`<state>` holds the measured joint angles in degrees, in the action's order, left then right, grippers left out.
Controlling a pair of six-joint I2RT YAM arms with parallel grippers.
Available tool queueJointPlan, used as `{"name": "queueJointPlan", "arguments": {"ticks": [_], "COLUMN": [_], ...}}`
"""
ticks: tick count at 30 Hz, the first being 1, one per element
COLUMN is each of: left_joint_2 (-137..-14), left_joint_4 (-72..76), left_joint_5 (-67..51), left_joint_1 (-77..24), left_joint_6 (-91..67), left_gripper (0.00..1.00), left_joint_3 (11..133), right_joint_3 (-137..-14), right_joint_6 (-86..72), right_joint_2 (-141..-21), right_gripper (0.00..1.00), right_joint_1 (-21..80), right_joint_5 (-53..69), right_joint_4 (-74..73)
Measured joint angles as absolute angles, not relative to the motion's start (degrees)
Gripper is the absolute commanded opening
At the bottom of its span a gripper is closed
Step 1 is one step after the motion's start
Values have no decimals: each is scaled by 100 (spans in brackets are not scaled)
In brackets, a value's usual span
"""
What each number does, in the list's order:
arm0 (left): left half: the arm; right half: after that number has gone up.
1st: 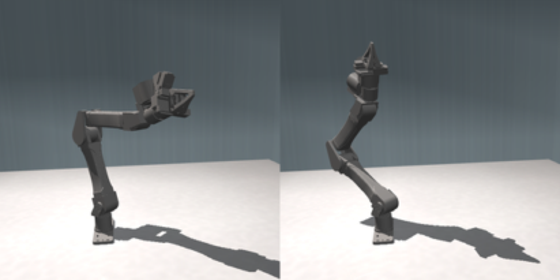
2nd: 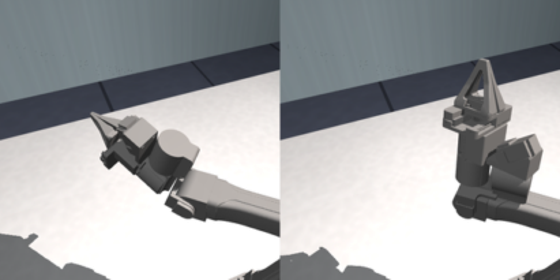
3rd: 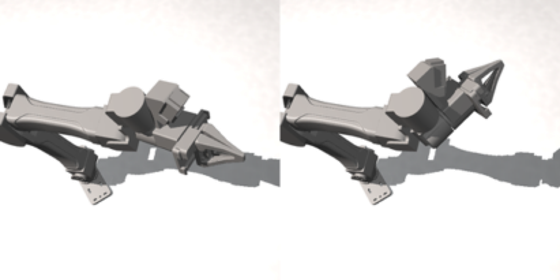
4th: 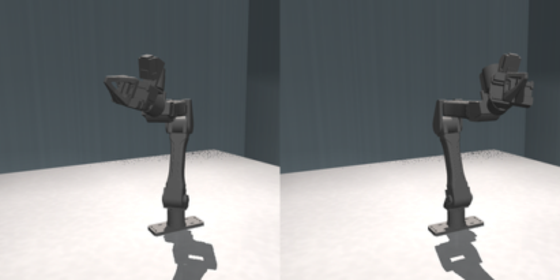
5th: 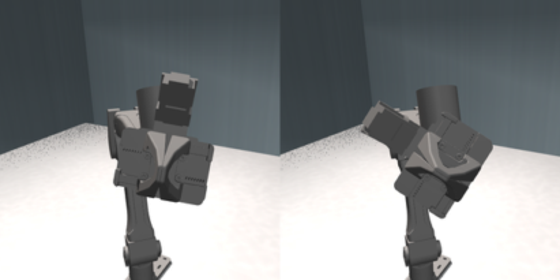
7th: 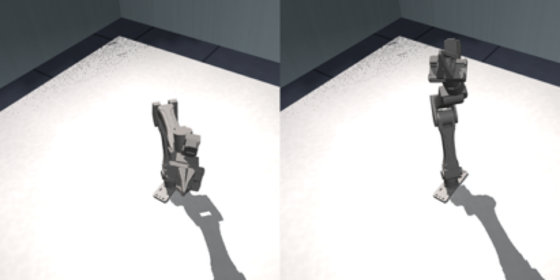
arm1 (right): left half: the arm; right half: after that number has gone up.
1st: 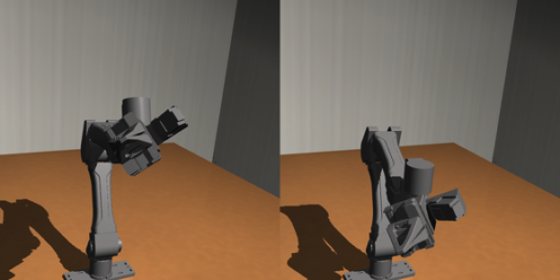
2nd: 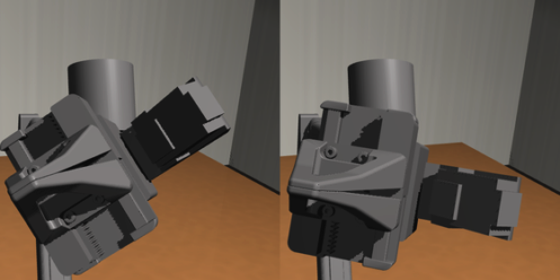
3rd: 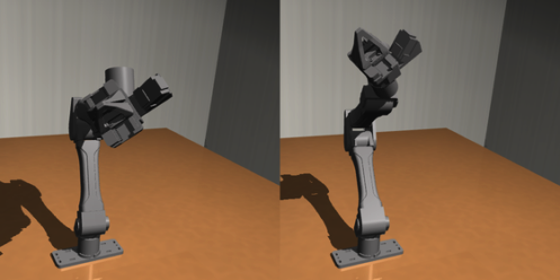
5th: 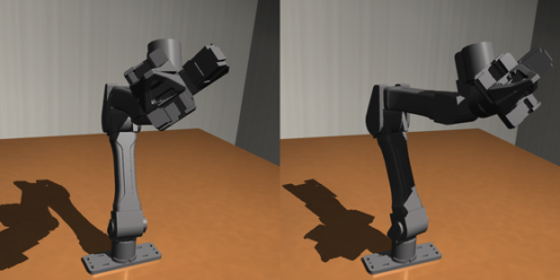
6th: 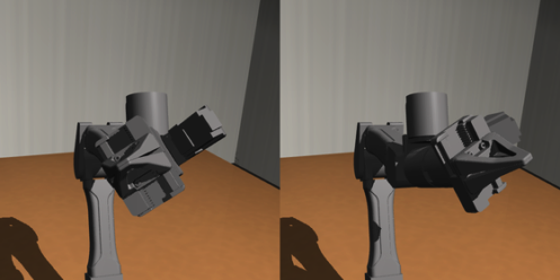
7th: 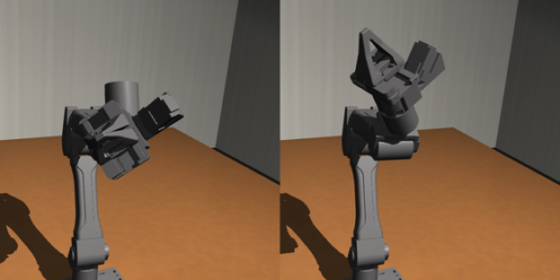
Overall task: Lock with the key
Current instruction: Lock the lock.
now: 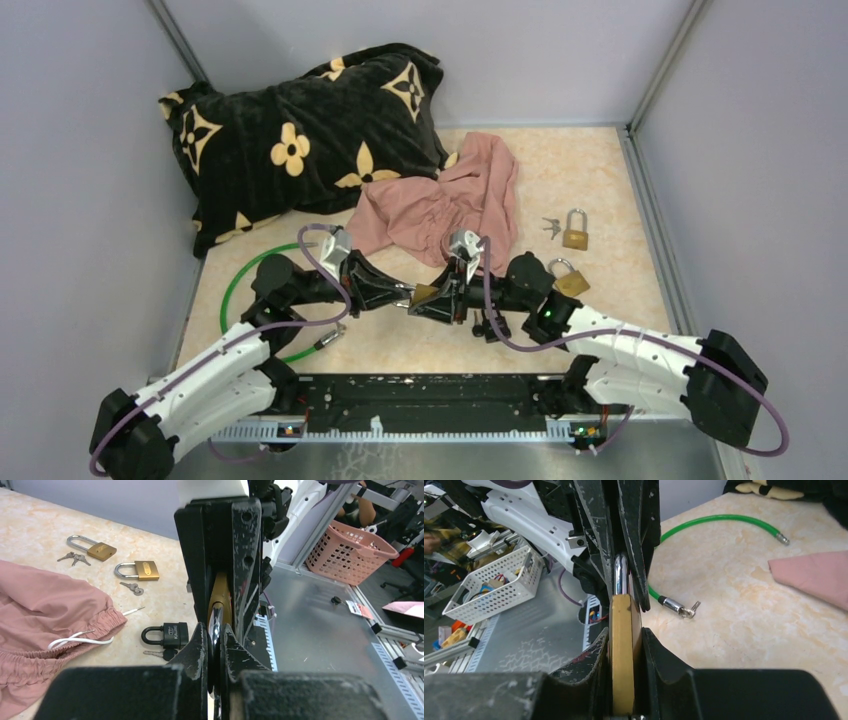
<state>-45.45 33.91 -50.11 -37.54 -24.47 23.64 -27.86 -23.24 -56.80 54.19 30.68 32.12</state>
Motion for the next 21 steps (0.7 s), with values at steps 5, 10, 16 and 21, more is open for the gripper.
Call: {"name": "queueJointPlan", "arguments": {"ticks": [5, 10, 16, 21], "left_joint_2": [-4755, -4709, -4517, -4482], "left_joint_4": [3653, 3538, 2808, 2038], "left_joint_5": [-4703, -4644, -4821, -4910], "left_joint_1": [-3966, -4042, -3929, -3476], "left_joint_6": [-2630, -2541, -1865, -1389], "left_gripper": [0, 0, 0, 0], "left_joint_3": [2364, 2362, 2480, 2532], "right_joint_3": [-2794, -2821, -2921, -3190], "right_joint_6": [-2366, -2259, -1959, -1444], "right_joint_2": [-5905, -5701, -4904, -3857], "right_gripper": [0, 16, 96, 85], "right_joint_1": [5461, 5542, 5607, 5575], "right_joint_5": [3186, 3109, 2499, 2362], "right_joint_4": [3116, 2707, 1824, 497]}}
